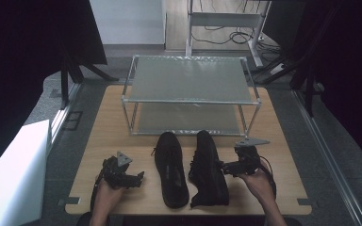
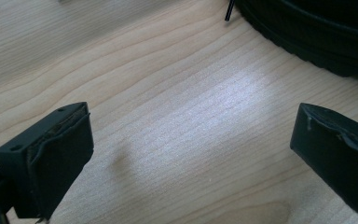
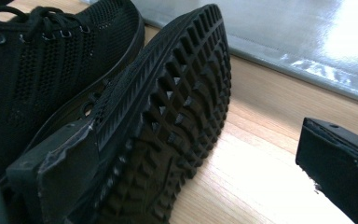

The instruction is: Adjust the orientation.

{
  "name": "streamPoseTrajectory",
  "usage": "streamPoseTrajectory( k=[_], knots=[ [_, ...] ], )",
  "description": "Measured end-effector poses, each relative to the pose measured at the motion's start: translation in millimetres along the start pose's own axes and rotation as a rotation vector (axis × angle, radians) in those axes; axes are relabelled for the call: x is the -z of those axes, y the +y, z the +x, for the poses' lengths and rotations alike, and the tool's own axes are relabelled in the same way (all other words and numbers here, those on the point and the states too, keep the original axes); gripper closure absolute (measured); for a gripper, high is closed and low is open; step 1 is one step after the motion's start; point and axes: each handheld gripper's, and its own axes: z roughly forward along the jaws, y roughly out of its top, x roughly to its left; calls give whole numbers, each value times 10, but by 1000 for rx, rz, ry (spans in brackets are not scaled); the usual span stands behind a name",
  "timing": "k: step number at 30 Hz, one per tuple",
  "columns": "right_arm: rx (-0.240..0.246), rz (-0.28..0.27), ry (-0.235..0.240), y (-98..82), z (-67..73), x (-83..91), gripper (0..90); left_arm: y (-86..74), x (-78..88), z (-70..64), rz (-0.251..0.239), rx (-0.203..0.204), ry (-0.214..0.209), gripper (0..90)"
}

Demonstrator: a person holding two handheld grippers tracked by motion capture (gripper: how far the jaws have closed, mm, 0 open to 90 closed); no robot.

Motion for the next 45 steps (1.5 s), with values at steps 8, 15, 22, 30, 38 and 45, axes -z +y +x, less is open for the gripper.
streamPoseTrajectory(
  k=[8,15,22,30,38,45],
  knots=[
    [-23,-1,-8,-46,-59,6,0,-4,-2,-1,5,-1,3,0],
    [-105,-42,-8,-160,-243,119,0,-10,8,31,3,34,20,0],
    [-155,-82,-61,-295,-423,269,25,-12,7,43,4,47,21,0],
    [-191,-84,-109,-451,-605,375,105,-6,-1,27,5,39,14,0],
    [-222,-47,-165,-572,-784,459,128,-7,8,34,2,44,14,0],
    [-230,-59,-164,-613,-838,518,113,9,34,24,-13,70,-4,0]
  ],
)
